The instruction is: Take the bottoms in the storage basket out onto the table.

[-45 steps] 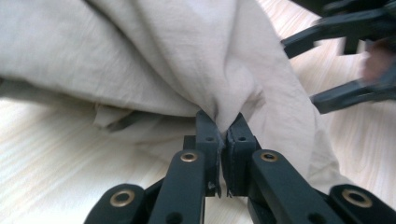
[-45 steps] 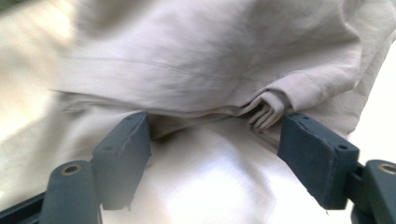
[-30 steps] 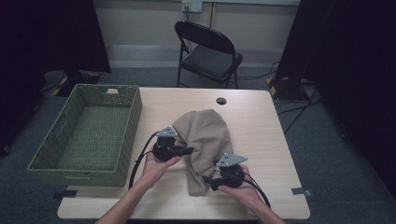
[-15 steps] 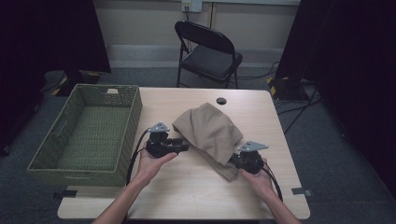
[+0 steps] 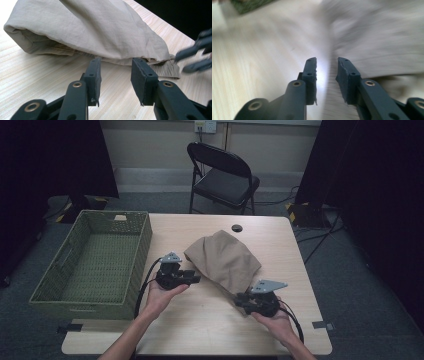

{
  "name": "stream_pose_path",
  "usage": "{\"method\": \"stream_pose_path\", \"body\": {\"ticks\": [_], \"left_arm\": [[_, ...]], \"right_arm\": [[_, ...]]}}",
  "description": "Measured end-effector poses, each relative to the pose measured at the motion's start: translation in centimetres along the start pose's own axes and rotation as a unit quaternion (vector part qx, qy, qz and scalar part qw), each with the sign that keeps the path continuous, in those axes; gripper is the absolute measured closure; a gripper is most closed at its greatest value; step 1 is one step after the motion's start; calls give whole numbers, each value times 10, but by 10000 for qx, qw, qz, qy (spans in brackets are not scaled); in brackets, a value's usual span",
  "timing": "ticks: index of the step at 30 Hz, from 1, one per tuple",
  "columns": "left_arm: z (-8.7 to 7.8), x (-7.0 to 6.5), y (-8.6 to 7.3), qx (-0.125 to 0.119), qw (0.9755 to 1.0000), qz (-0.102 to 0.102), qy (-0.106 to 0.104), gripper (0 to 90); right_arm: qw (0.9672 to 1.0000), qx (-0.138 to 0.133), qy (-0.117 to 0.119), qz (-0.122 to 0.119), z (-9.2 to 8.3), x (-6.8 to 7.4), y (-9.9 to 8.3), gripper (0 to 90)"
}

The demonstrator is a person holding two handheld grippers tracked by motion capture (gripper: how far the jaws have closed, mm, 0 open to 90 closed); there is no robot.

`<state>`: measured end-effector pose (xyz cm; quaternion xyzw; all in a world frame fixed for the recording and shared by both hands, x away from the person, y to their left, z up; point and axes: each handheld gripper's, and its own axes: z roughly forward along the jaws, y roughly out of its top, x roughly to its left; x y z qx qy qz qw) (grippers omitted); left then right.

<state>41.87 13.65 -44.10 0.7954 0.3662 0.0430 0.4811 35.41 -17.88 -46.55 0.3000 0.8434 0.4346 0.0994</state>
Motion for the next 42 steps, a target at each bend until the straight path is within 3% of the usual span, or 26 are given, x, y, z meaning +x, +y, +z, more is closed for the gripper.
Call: {"method": "stream_pose_path", "body": {"ticks": [3, 5, 9, 12, 18, 22, 25, 27, 29, 30, 31, 32, 35, 37, 39, 42], "left_arm": [[1, 0, 0, 49, 10000, 30, 4, 586], [0, 1, -1, 71, 10000, 35, -3, 581], [-1, 1, -1, 75, 10000, 25, 17, 574], [-1, 2, -1, 51, 10000, 1, 26, 568], [-1, 2, -1, 89, 10000, 6, 28, 559], [0, 2, -2, 115, 9999, 10, 26, 553], [1, 1, -3, 152, 9999, 31, 9, 553], [3, 1, -3, 182, 9998, 49, 5, 553], [4, 0, -3, 205, 9998, 74, 18, 552], [4, 0, -3, 209, 9998, 74, 8, 552], [4, 0, -3, 217, 9997, 72, 6, 552], [4, 0, -3, 218, 9997, 71, 6, 552], [4, 1, -3, 200, 9998, 63, 7, 551], [4, 1, -3, 203, 9998, 52, 8, 551], [4, 1, -4, 212, 9998, 44, 12, 549], [4, 1, -3, 218, 9997, 59, 5, 548]], "right_arm": [[9990, 402, -102, -184, 20, 0, -3, 633], [9979, 536, -312, -166, 27, -3, -4, 566], [9968, 469, -555, -336, 27, -5, -4, 452], [9949, 550, -722, -434, 27, -8, -6, 435], [9929, 433, -1047, -373, 23, -18, -8, 380], [9909, 460, -1228, -297, 23, -27, -11, 458], [9884, 523, -1395, -283, 23, -32, -12, 606], [9887, 536, -1385, -222, 22, -35, -12, 622], [9856, 621, -1533, -366, 23, -34, -11, 656], [9857, 630, -1513, -396, 24, -34, -11, 681], [9861, 627, -1487, -409, 23, -33, -10, 841], [9886, 632, -1320, -354, 22, -34, -9, 900], [9877, 743, -1334, -348, 23, -35, -11, 900], [9898, 548, -1288, -278, 20, -33, -8, 900], [9925, 244, -1177, -232, 14, -31, -2, 824], [9924, -107, -1222, -131, 6, -31, 4, 602]]}}
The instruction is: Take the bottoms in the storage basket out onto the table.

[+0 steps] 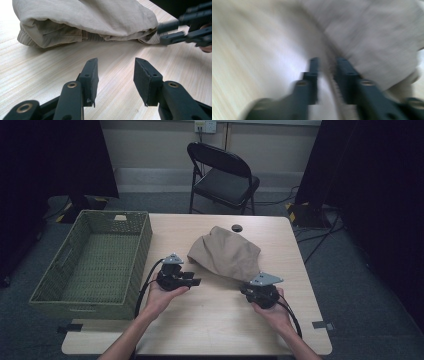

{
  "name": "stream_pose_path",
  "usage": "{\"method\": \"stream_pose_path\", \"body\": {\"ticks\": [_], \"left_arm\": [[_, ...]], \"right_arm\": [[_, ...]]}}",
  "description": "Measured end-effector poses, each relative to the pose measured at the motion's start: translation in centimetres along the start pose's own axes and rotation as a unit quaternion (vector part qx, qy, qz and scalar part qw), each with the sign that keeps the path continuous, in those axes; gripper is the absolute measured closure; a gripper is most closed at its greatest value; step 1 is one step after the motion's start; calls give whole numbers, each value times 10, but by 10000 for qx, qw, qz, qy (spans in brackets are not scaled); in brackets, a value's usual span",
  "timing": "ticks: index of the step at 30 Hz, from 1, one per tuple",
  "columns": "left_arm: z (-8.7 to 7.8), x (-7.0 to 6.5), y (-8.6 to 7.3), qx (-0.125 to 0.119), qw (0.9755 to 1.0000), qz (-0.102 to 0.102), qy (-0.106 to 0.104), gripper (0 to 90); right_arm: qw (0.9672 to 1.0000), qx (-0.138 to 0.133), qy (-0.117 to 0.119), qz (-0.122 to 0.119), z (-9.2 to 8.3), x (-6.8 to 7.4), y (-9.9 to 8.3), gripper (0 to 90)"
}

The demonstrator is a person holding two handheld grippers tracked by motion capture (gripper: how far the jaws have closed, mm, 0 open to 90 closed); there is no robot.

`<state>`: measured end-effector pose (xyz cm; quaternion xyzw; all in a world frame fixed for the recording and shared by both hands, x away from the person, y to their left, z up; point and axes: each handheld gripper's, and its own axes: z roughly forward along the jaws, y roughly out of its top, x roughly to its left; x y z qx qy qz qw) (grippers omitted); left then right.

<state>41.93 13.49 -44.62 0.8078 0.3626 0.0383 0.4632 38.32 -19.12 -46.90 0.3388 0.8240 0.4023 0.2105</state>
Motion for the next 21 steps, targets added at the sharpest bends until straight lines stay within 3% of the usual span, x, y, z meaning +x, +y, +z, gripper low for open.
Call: {"method": "stream_pose_path", "body": {"ticks": [3, 4, 8, 10, 11, 13, 15, 16, 17, 19, 21], "left_arm": [[0, 1, 0, -2, 10000, -19, -8, 547], [0, 1, 0, 3, 10000, -51, 8, 548], [0, 4, 0, 23, 10000, -47, 23, 547], [-1, 5, 0, 30, 10000, -55, 38, 547], [-2, 6, -1, 17, 10000, -71, 45, 547], [-4, 6, -1, -3, 9999, -102, 55, 546], [-6, 7, -1, -37, 9999, -103, 64, 546], [-7, 8, -1, -56, 9999, -115, 70, 546], [-9, 9, -1, -75, 9999, -120, 75, 546], [-11, 10, -1, -101, 9998, -145, 99, 546], [-13, 10, -1, -108, 9998, -151, 111, 546]], "right_arm": [[9997, -164, -121, 142, -2, -11, 8, 389], [9997, -129, -34, 198, 1, -15, 10, 331], [10000, 25, 79, -13, 24, -17, 15, 234], [9998, 104, 8, -192, 36, -16, 18, 228], [9996, 123, -78, -252, 41, -17, 21, 256], [10000, 2, -77, -56, 47, -21, 24, 510], [9995, -59, 146, 284, 49, -26, 24, 770], [9987, -38, 363, 354, 48, -26, 23, 819], [9987, 34, 388, 325, 47, -24, 23, 854], [9983, 115, 473, 323, 45, -18, 22, 875], [9964, 127, 732, 401, 40, -9, 23, 878]]}}
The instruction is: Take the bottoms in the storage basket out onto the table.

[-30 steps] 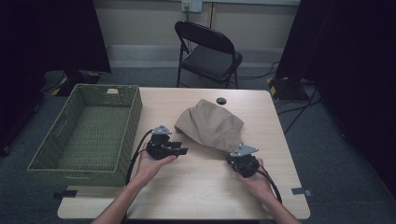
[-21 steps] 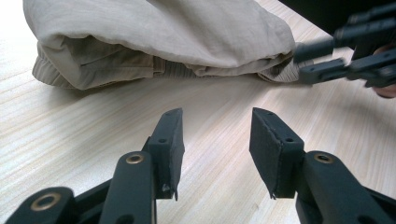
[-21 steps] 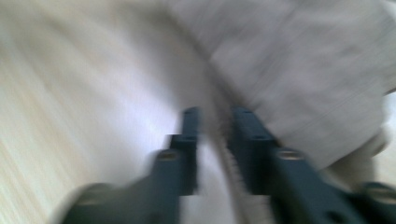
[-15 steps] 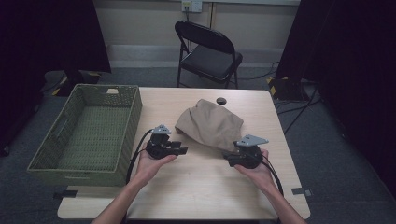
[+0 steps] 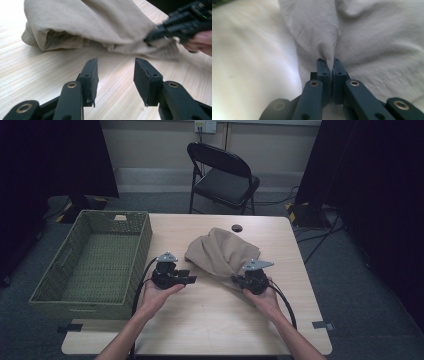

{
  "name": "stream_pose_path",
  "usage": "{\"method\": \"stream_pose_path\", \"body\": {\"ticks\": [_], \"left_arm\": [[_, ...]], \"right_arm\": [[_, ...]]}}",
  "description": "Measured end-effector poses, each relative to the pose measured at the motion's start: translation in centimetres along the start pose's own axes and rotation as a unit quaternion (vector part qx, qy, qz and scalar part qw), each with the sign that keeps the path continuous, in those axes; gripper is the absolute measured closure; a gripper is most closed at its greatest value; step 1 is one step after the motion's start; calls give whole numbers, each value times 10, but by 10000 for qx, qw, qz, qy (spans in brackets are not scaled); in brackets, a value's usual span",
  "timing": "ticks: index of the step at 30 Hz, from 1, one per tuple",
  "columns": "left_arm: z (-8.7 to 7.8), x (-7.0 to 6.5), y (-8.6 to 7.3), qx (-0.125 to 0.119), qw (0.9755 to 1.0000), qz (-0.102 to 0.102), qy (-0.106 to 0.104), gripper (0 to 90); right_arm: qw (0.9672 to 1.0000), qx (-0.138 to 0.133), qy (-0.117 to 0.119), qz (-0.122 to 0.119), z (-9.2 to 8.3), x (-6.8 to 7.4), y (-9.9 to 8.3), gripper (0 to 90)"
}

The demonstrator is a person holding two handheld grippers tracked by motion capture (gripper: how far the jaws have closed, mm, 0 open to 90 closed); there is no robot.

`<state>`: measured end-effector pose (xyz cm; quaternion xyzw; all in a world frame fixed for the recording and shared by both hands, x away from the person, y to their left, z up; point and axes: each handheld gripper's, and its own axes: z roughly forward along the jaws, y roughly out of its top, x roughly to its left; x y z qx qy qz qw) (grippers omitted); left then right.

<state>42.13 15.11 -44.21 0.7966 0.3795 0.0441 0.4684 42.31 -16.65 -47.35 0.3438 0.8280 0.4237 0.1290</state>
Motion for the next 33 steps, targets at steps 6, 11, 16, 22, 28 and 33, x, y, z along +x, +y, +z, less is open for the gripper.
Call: {"method": "stream_pose_path", "body": {"ticks": [6, 11, 16, 22, 28, 33], "left_arm": [[-13, 3, 2, -165, 9999, -28, 13, 549], [-18, -1, 6, -317, 9995, -10, -84, 565], [-7, -3, 2, -96, 9999, 73, -44, 565], [-7, 1, 1, -80, 10000, 7, 29, 561], [-7, 5, 0, -49, 10000, -37, 73, 555], [-8, 8, -1, -39, 9999, -84, 123, 552]], "right_arm": [[9956, -272, 878, -183, -24, 46, 11, 879], [9960, -707, 518, -153, -42, 41, 20, 879], [9932, -1059, -308, 365, -63, 4, 18, 878], [9916, -344, -971, 788, -58, -35, -15, 877], [9932, 131, -973, 630, -46, -40, -33, 740], [9945, -498, -809, 441, -59, -17, -10, 382]]}}
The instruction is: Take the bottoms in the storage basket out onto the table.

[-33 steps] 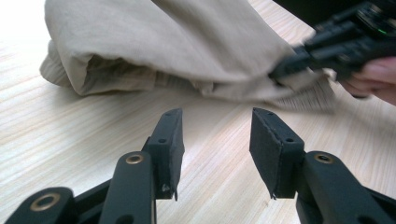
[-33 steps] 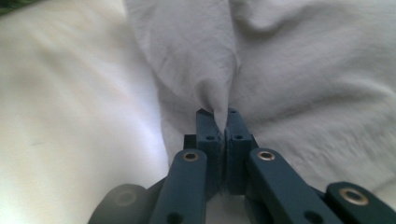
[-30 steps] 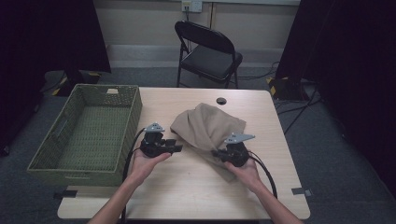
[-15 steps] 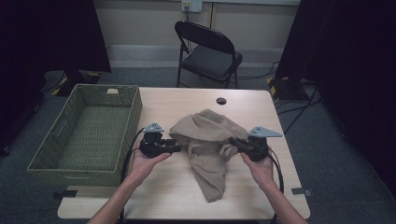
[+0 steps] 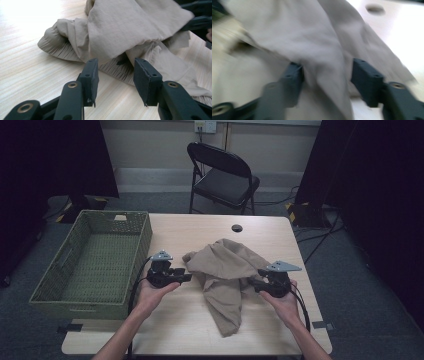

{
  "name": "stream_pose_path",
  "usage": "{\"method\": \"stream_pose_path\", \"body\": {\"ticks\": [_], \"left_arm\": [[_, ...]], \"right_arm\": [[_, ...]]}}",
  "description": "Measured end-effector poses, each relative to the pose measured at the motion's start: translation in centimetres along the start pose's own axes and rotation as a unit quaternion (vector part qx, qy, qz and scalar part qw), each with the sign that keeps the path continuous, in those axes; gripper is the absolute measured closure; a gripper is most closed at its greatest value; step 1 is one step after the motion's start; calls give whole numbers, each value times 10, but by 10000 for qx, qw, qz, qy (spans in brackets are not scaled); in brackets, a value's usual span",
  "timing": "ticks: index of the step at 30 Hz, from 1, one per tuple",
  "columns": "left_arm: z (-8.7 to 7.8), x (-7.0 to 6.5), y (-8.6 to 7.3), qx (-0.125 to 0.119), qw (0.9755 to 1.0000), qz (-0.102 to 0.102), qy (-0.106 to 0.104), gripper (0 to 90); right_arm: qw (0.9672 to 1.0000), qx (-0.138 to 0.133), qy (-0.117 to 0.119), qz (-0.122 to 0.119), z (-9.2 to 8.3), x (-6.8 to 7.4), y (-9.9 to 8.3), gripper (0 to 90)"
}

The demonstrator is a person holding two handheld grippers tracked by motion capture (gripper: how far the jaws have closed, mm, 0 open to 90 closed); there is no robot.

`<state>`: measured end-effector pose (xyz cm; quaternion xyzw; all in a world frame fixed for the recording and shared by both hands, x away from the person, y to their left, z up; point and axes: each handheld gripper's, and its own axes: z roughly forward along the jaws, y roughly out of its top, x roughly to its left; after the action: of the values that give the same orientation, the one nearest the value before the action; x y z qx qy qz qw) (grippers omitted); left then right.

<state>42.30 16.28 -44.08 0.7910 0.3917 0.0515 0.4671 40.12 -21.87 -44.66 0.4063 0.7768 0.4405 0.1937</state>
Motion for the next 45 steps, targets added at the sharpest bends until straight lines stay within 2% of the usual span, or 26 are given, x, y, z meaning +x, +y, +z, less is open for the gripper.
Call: {"method": "stream_pose_path", "body": {"ticks": [2, 6, 10, 14, 16, 18, 20, 24, 26, 27, 28, 29, 30, 32, 33, 39, 45], "left_arm": [[0, 1, 0, -11, 10000, -19, 16, 552], [-1, 0, 0, -30, 10000, -8, 18, 551], [-2, 3, -1, -34, 10000, -34, 35, 551], [-2, 4, -1, -31, 10000, -60, 53, 550], [-3, 4, -1, -33, 10000, -53, 55, 550], [-3, 4, -1, -28, 10000, -50, 52, 550], [-2, 4, -2, -3, 10000, -37, 51, 550], [-1, 5, -4, 55, 10000, -11, 59, 550], [0, 5, -4, 59, 10000, -32, 54, 550], [0, 5, -4, 66, 10000, -37, 55, 550], [0, 5, -4, 76, 10000, -34, 55, 550], [0, 5, -4, 71, 10000, -34, 56, 550], [-1, 5, -4, 75, 10000, -28, 57, 550], [-1, 5, -4, 74, 10000, -16, 54, 550], [0, 4, -4, 71, 10000, -32, 52, 550], [3, 2, -4, 134, 9999, 8, 19, 551], [4, 1, -4, 150, 9999, 30, 12, 551]], "right_arm": [[9997, -75, 73, -214, 3, 12, 9, 318], [9985, -195, 194, -469, 15, 34, 28, 274], [9974, -349, 386, -500, 16, 42, 46, 258], [9952, -404, 725, -516, 22, 56, 58, 266], [9939, -390, 780, -672, 32, 67, 61, 264], [9933, -223, 863, -736, 46, 73, 60, 248], [9935, 45, 832, -779, 64, 77, 56, 217], [9927, 543, 762, -764, 96, 73, 42, 211], [9927, 622, 739, -723, 103, 72, 36, 258], [9928, 647, 649, -769, 106, 71, 33, 328], [9928, 681, 448, -874, 107, 72, 30, 419], [9928, 700, 387, -893, 108, 71, 29, 498], [9934, 661, 405, -845, 107, 71, 26, 661], [9940, 553, 434, -835, 103, 71, 25, 812], [9944, 486, 451, -821, 101, 71, 25, 835], [9957, 56, 558, -733, 70, 70, 40, 854], [9966, -380, 434, -586, 28, 51, 52, 854]]}}
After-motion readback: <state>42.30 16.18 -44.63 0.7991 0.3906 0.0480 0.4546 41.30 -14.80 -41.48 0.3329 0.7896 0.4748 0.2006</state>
